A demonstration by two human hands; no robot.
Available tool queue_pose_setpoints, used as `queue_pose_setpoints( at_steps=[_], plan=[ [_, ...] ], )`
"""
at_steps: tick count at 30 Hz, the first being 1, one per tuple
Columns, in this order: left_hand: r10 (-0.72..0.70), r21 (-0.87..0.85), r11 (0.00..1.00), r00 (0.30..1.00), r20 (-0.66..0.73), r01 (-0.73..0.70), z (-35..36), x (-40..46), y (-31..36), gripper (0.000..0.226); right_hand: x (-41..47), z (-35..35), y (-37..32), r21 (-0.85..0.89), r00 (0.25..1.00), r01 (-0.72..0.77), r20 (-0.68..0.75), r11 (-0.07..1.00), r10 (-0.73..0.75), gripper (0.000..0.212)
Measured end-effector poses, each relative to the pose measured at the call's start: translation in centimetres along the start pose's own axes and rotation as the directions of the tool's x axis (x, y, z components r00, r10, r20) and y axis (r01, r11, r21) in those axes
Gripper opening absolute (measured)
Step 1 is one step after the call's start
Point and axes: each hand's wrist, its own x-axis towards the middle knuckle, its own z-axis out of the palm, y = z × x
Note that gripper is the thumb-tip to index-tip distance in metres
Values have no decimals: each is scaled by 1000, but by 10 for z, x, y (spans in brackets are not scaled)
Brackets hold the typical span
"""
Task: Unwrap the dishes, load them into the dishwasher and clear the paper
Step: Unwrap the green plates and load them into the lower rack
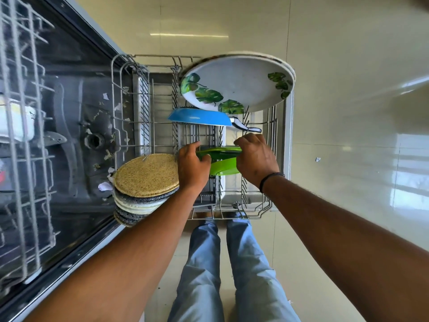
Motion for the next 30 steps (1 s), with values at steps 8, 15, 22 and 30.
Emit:
queue_pose_setpoints(
  at_steps=[8,15,22,30],
  plan=[
    [98,-241,964,994,-55,-108,-133,-87,75,33,-48,-146,-101,125,990,116,-94,985,-104,35],
    [154,-465,855,969,-195,-230,-268,-210,142,29,-120,-288,-228,279,898,432,-221,858,-380,30],
    [73,-478,811,868,-491,-338,-355,-261,173,30,-132,-377,-310,234,791,611,-191,756,-581,31],
    [-184,-523,771,659,-730,-364,-412,-317,125,30,-176,-352,-406,338,627,752,-102,566,-772,26]
  ],
)
